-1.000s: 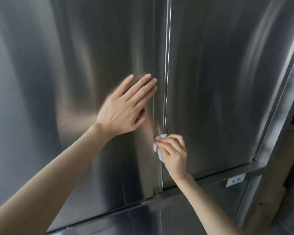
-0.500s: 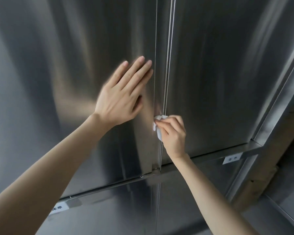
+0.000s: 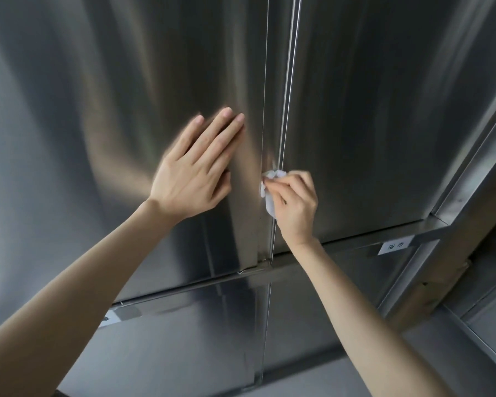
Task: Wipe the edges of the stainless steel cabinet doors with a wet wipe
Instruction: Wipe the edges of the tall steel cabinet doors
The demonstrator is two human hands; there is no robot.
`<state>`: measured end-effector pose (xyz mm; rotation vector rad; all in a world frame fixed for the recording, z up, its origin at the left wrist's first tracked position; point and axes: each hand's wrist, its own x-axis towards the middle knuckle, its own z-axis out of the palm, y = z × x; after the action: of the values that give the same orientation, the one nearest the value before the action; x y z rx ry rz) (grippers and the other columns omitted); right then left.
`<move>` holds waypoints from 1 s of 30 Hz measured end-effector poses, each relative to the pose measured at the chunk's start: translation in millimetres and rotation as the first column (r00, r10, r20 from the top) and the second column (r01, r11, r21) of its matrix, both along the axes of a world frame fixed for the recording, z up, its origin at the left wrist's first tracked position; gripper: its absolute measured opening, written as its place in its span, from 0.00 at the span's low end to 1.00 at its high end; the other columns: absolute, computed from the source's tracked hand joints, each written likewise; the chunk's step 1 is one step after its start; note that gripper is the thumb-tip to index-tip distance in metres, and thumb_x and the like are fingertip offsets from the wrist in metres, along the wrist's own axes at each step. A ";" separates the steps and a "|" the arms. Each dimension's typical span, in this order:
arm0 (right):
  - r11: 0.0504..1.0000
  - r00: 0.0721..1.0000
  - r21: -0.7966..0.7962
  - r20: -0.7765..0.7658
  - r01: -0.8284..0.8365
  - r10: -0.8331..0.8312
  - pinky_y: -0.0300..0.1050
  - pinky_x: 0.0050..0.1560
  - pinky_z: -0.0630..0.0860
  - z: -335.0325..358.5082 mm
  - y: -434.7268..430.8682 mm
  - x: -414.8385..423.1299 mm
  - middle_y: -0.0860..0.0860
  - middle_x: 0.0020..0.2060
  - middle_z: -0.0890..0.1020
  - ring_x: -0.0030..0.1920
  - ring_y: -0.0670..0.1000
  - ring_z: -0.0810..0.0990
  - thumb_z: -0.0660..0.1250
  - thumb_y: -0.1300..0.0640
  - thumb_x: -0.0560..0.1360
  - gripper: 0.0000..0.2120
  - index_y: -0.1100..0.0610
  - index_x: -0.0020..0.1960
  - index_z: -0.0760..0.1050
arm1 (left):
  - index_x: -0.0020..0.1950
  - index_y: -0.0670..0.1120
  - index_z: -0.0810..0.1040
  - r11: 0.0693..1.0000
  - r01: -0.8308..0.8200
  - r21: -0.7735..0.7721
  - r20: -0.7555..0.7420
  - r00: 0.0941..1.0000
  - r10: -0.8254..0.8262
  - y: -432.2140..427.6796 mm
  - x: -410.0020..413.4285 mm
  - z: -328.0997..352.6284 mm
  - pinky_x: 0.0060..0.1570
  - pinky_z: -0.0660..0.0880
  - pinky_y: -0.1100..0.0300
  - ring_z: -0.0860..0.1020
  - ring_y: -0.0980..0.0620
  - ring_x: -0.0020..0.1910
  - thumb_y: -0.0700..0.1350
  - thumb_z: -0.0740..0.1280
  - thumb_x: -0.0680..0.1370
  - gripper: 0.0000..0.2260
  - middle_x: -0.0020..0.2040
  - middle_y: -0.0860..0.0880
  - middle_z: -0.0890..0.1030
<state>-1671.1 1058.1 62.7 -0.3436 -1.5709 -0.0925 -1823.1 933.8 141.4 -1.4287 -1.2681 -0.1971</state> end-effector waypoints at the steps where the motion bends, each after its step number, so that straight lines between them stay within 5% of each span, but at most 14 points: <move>1: 1.000 0.999 -0.010 0.032 -0.005 0.005 0.40 0.45 0.73 -19.3 -2.8 2.3 0.53 0.34 0.81 0.41 0.51 0.73 0.65 0.64 0.76 0.12 0.62 0.37 0.83 | 0.78 0.40 0.58 1.000 0.003 0.003 -0.002 1.000 -0.003 0.6 -0.1 -0.3 0.77 0.50 0.49 0.54 0.47 0.78 0.46 0.56 0.77 0.29 0.79 0.45 0.57; 7: 0.988 0.916 -0.156 0.398 0.006 0.057 0.41 0.37 0.77 -129.1 -16.3 19.1 0.49 0.34 0.82 0.35 0.52 0.77 0.69 0.73 0.67 0.11 0.58 0.33 0.80 | 0.77 0.40 0.59 1.000 0.007 0.026 -0.015 1.000 -0.006 0.9 -0.6 -1.1 0.77 0.51 0.48 0.55 0.46 0.78 0.46 0.57 0.77 0.29 0.78 0.45 0.59; 11: 0.974 0.849 -0.225 0.516 0.006 0.114 0.40 0.34 0.77 -137.5 -21.1 25.3 0.50 0.34 0.82 0.35 0.53 0.79 0.68 0.75 0.62 0.12 0.58 0.33 0.80 | 0.78 0.41 0.59 1.000 -0.001 0.027 -0.017 1.000 0.002 0.5 0.1 -0.5 0.77 0.50 0.48 0.55 0.46 0.78 0.46 0.57 0.77 0.29 0.78 0.45 0.59; 20: 0.997 0.993 -0.068 0.112 -0.023 0.030 0.37 0.49 0.74 -36.4 2.2 9.9 0.51 0.39 0.82 0.43 0.50 0.76 0.67 0.66 0.75 0.07 0.60 0.41 0.83 | 0.78 0.41 0.58 1.000 -0.004 0.021 -0.006 1.000 0.005 3.7 -3.4 -3.6 0.77 0.50 0.48 0.54 0.47 0.78 0.47 0.57 0.76 0.31 0.79 0.46 0.56; 25: 0.988 0.969 -0.133 0.225 -0.073 0.102 0.36 0.49 0.74 -74.4 -12.3 21.4 0.54 0.35 0.80 0.42 0.48 0.75 0.70 0.74 0.67 0.08 0.62 0.38 0.82 | 0.78 0.41 0.58 1.000 -0.004 0.019 0.000 1.000 0.004 3.6 -2.9 -2.5 0.77 0.51 0.48 0.54 0.47 0.78 0.47 0.58 0.76 0.31 0.79 0.46 0.56; 27: 0.986 0.952 -0.125 0.272 -0.110 0.141 0.30 0.51 0.71 -64.3 -12.1 26.1 0.54 0.35 0.80 0.42 0.45 0.74 0.70 0.75 0.65 0.09 0.63 0.36 0.82 | 0.78 0.41 0.58 1.000 -0.010 0.008 0.012 1.000 0.010 2.0 -1.3 -1.4 0.77 0.51 0.48 0.54 0.47 0.78 0.47 0.59 0.75 0.31 0.79 0.46 0.56; 30: 0.987 0.952 -0.092 0.266 -0.133 0.153 0.35 0.52 0.73 -21.3 -9.0 27.5 0.54 0.39 0.81 0.45 0.47 0.76 0.71 0.73 0.68 0.06 0.63 0.40 0.83 | 0.78 0.41 0.59 1.000 -0.026 -0.016 0.039 0.999 0.026 -0.6 0.6 -1.1 0.76 0.53 0.47 0.55 0.47 0.78 0.47 0.60 0.75 0.32 0.79 0.46 0.57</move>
<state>-1643.6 1049.1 41.4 -0.2816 -1.8707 0.0324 -1822.5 933.2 140.4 -1.4270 -1.3225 -0.1989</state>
